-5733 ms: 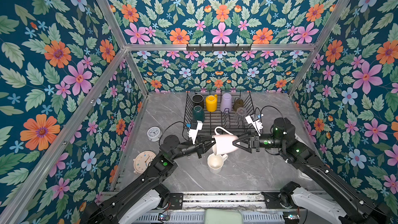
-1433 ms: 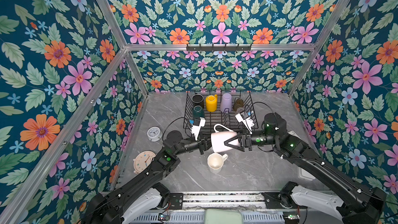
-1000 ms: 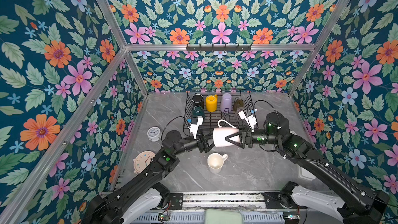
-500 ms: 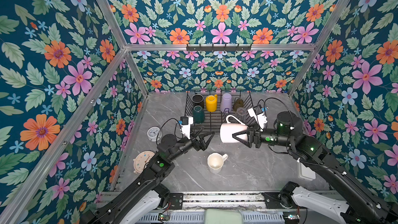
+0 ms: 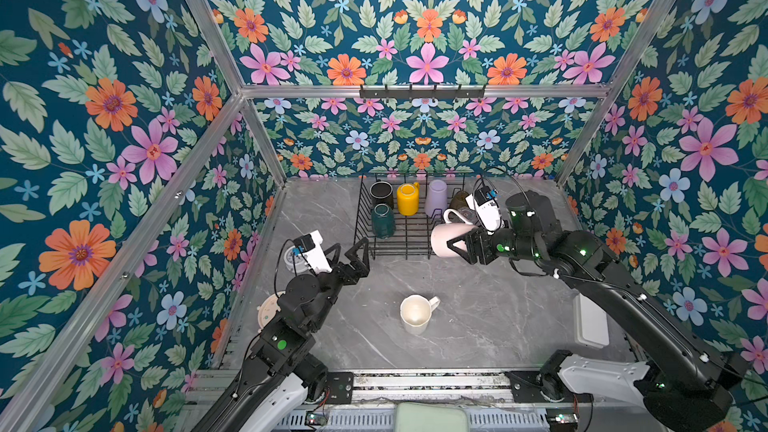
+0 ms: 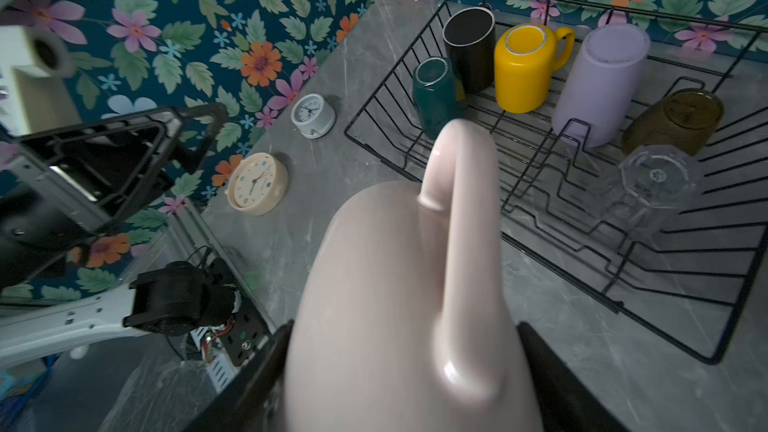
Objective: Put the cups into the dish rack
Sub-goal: 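Carry the pink mug with the right gripper and lower it into the rack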
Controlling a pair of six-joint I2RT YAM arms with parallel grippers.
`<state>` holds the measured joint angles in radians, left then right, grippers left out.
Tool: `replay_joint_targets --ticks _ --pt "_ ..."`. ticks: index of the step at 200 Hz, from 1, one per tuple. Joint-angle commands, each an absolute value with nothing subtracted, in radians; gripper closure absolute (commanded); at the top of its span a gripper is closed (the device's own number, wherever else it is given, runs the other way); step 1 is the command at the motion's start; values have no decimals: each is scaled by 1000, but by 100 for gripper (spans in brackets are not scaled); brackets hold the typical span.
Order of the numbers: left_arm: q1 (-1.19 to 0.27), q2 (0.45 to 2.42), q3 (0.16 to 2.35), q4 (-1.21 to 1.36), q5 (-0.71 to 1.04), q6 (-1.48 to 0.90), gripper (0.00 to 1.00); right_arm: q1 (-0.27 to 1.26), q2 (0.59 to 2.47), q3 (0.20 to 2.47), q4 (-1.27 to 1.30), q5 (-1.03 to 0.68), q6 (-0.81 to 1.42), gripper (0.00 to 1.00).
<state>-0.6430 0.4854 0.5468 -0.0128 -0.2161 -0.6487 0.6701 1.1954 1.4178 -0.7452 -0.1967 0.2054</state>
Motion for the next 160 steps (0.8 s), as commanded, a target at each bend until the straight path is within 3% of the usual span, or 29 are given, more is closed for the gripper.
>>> replay_joint_targets --ticks 1,87,160 --pt "-643 449 534 -40 -295 -652 0 667 1253 1470 -773 -108 123 100" --pt "-642 401 520 -79 -301 -645 0 565 1462 1576 -765 -138 11 100" --pt "-643 359 518 -110 -324 -638 0 554 1644 1677 -788 -57 -140 100"
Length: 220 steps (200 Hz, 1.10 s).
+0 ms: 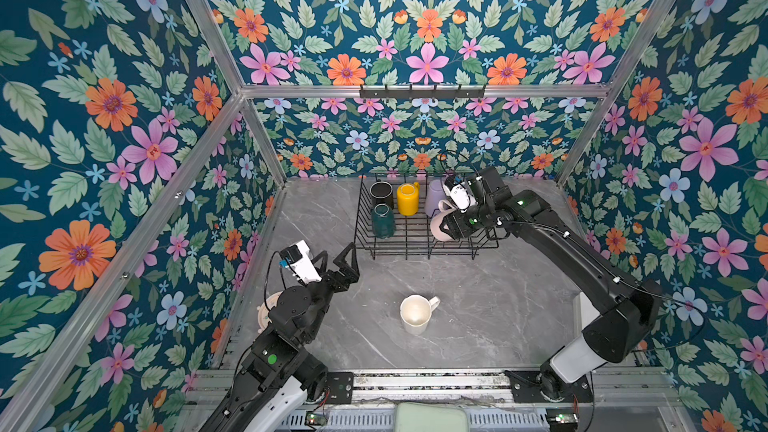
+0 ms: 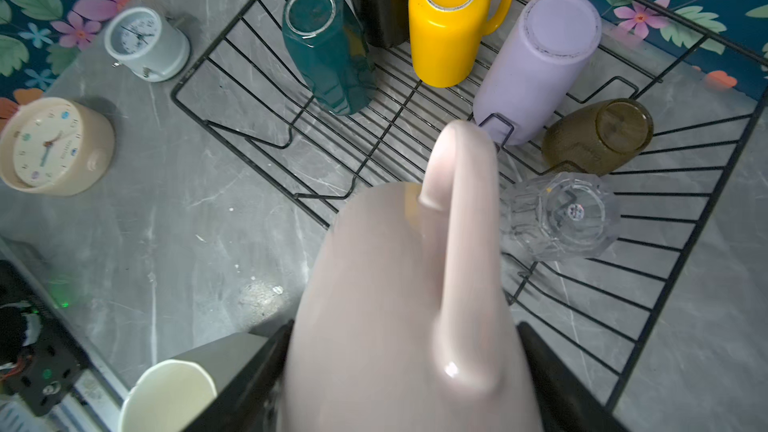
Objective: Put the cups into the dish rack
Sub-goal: 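Carry the pink mug with the right gripper and lower it into the rack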
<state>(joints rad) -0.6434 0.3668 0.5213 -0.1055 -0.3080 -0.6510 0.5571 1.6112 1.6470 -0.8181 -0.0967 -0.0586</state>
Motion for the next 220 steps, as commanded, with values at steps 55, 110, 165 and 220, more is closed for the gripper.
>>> replay_joint_targets --ticks 55,110,165,220 --pt "-643 364 529 -123 -327 -624 0 549 1764 1733 -792 -33 -310 100" --pt "-643 376 533 -115 -330 -622 0 544 1856 1771 -788 -38 -396 100" --pt "-643 364 532 -127 -339 -618 0 534 1920 1791 -773 -21 -458 100" --pt "-643 370 534 -126 -339 -618 0 533 1978 1827 -775 1 -492 100"
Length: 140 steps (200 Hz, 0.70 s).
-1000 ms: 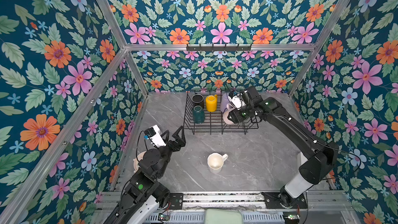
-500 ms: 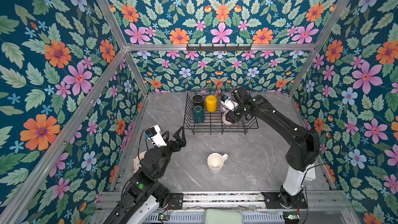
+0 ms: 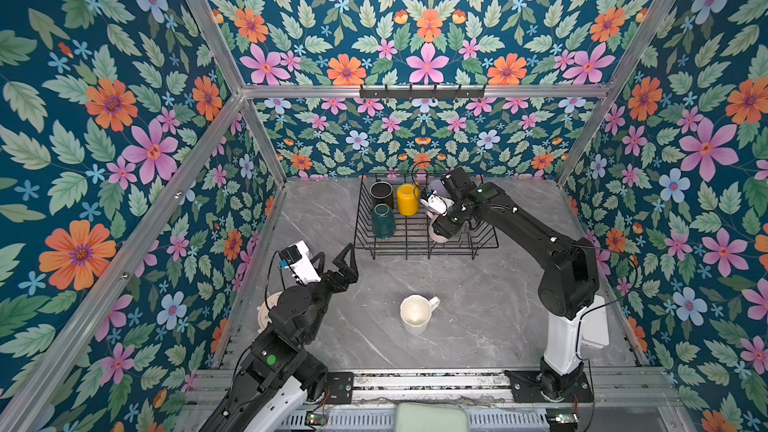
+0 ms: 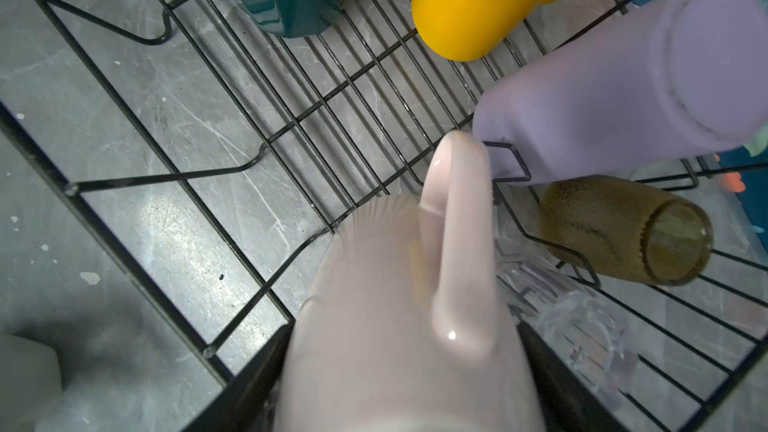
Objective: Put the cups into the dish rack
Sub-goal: 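Carry the pink mug with the right gripper and lower it into the rack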
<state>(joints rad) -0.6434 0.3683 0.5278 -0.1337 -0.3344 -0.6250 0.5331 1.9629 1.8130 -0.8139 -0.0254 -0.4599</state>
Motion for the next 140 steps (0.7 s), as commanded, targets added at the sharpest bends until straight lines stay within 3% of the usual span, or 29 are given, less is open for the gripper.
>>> replay_joint_targets --ticks 1,140 --pt "-643 370 534 -126 -338 -618 0 533 1978 1828 -775 2 -492 100" --pt "-643 367 545 -138 -349 -615 0 532 2054 1785 -732 17 -468 100"
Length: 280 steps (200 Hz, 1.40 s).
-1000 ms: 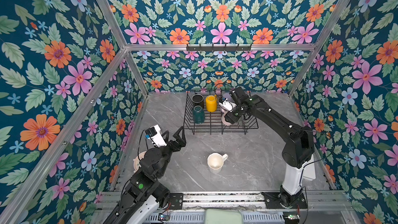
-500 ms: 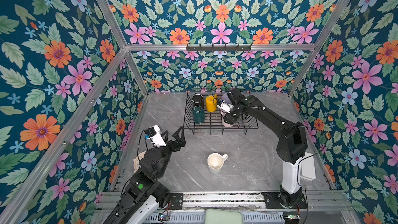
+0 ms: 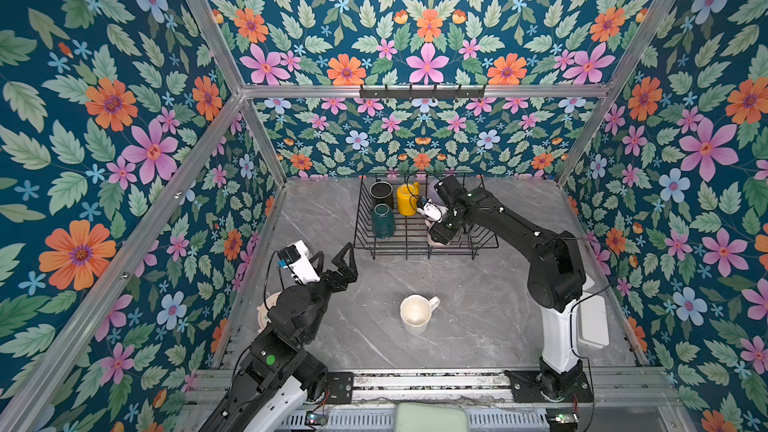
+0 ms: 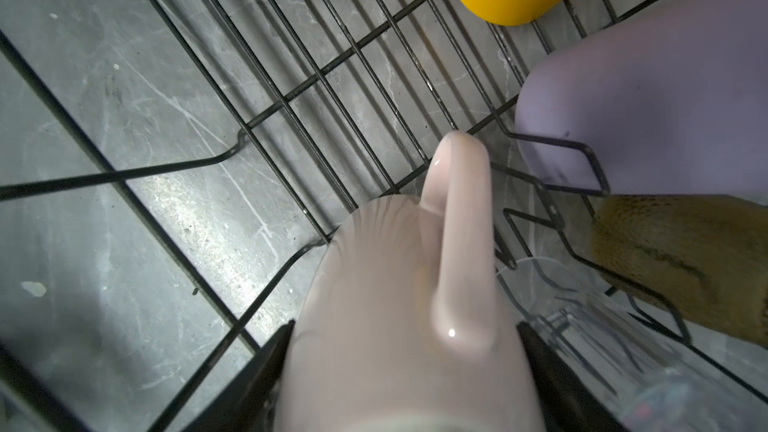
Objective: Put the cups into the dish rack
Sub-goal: 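Carry the pink mug with the right gripper and lower it into the rack, then release the pink mug and move the left gripper down to the cream mug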
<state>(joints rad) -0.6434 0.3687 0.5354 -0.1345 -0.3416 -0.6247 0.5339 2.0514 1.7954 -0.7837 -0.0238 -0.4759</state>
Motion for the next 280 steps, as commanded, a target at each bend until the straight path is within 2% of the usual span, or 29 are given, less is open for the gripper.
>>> replay_joint_targets --ticks 1,14,65,96,152,202,240,280 --pt "-643 368 545 -138 -350 -615 0 533 2054 1785 -732 17 -468 100" --pt "-643 368 545 -139 -351 -615 0 532 2054 1779 -735 19 -461 96" --pt "-643 367 548 -147 -351 -620 0 534 2042 1756 -722 21 -442 42" --pt "-642 361 549 -163 -360 -623 0 533 2030 1753 -717 9 -428 23" --pt "-643 338 548 -191 -376 -634 0 532 2003 1746 -707 1 -410 15" --pt "-643 332 552 -220 -372 -647 0 533 1937 1737 -696 -31 -348 14" --pt "-643 340 574 -305 -338 -658 0 533 1762 1633 -631 -59 -148 14" --pt "-643 415 641 -452 -230 -643 0 534 1467 1312 -489 -73 81 13"
